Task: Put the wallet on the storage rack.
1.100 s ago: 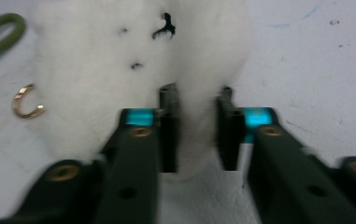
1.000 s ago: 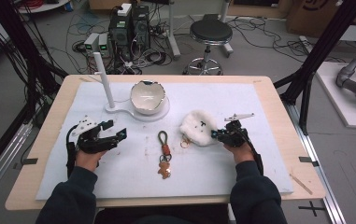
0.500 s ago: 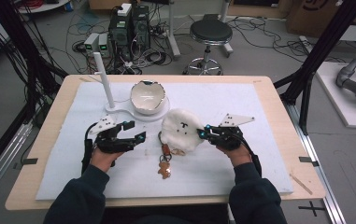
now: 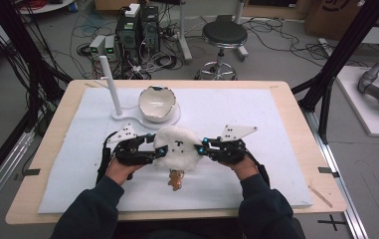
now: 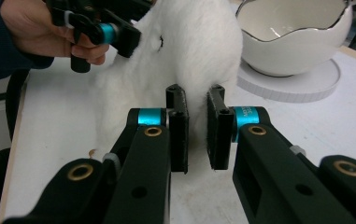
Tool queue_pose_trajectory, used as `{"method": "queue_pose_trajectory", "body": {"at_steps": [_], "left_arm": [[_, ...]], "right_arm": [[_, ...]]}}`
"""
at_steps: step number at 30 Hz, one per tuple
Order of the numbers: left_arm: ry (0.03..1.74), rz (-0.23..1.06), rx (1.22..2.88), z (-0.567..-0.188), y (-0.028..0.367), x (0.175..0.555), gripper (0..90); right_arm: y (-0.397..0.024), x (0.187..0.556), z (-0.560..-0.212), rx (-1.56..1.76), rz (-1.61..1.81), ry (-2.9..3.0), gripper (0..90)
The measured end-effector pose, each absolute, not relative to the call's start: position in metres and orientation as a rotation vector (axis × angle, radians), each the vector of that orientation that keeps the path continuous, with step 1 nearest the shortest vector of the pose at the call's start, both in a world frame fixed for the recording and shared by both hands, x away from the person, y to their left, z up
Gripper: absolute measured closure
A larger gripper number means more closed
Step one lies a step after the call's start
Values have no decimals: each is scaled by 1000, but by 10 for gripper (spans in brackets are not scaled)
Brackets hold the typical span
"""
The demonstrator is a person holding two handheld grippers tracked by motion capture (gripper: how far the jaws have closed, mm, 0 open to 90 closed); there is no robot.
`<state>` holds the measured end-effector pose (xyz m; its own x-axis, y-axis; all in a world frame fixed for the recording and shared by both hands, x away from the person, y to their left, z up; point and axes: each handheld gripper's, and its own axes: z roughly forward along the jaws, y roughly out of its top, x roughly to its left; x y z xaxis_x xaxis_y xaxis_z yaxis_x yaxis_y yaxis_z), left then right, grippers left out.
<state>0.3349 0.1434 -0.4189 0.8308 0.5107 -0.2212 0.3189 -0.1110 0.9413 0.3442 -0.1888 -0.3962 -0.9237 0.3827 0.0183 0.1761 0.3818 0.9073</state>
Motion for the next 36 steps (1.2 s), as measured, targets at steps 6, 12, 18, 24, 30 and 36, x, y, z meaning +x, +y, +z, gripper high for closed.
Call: {"method": "queue_pose_trajectory", "body": {"at_steps": [6, 12, 18, 24, 30, 36], "left_arm": [[642, 223, 1678, -413, 147, 331, 752], [651, 295, 1529, -407, 160, 328, 760], [615, 261, 1479, -408, 156, 327, 757], [640, 245, 1573, -413, 154, 329, 736], [665, 266, 1757, -417, 140, 330, 556], [665, 361, 1654, -401, 156, 330, 451]], "right_arm": [[-191, 348, -396, 650, 1547, 2380, 667], [-192, 354, -403, 830, 1614, 2376, 396], [-170, 356, -414, 824, 1694, 2522, 475], [-173, 355, -409, 804, 1699, 2490, 759], [-187, 353, -397, 813, 1610, 2367, 789], [-192, 352, -391, 761, 1519, 2369, 790]]}}
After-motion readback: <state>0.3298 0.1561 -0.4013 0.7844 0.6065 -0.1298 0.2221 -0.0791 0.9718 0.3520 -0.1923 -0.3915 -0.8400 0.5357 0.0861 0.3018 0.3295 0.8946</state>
